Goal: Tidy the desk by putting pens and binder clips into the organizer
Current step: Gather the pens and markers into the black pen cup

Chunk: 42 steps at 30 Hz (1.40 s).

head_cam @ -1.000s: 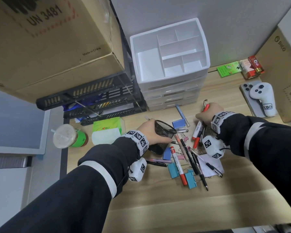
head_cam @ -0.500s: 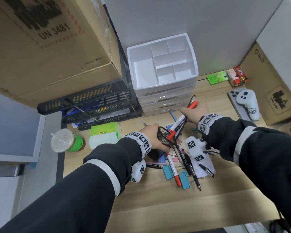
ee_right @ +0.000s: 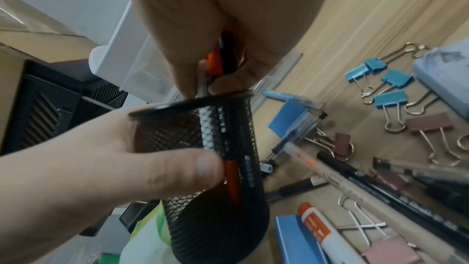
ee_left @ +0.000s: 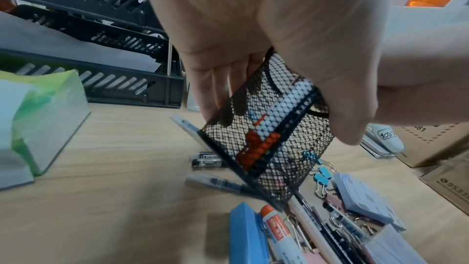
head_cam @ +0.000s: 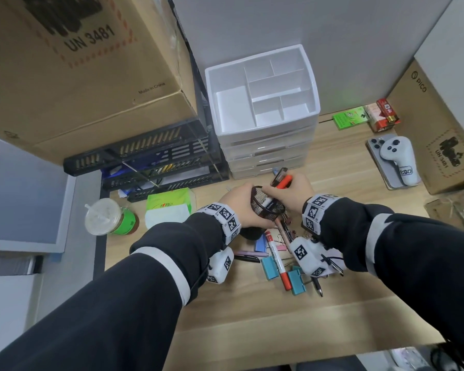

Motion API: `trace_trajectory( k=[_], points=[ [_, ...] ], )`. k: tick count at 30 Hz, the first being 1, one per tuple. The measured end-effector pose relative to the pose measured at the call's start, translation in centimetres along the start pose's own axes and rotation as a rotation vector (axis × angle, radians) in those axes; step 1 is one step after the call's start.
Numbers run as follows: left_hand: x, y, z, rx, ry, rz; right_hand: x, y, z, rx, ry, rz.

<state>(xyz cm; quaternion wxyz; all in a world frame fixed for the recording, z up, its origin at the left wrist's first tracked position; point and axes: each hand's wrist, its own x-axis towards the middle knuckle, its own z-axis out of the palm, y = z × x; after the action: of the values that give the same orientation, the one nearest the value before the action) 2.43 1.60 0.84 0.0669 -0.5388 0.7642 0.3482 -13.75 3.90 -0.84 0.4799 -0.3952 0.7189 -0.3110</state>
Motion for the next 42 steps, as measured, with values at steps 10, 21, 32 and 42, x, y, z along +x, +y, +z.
trace_trajectory(
  k=[10, 21, 32, 42],
  points=[
    [-0.2, -0.8, 0.0, 0.115, 0.000, 0.023, -0.6, -1.2, -0.5, 0.124, -0.177, 0.011],
    [-0.6, -2.4, 0.1, 0.188, -0.036, 0.028, 2.1, 1.4, -2.1, 0.036, -0.068, 0.107],
    [-0.5, -2.9, 0.9, 0.212, -0.091, -0.002, 1.1, 4.1, -6.5, -0.796, -0.446, 0.158],
    [-0.8, -2.8, 1.1, 0.204, -0.095, -0.014, -0.6, 5.8, -3.2, -1.068, -0.536, 0.058]
  ],
)
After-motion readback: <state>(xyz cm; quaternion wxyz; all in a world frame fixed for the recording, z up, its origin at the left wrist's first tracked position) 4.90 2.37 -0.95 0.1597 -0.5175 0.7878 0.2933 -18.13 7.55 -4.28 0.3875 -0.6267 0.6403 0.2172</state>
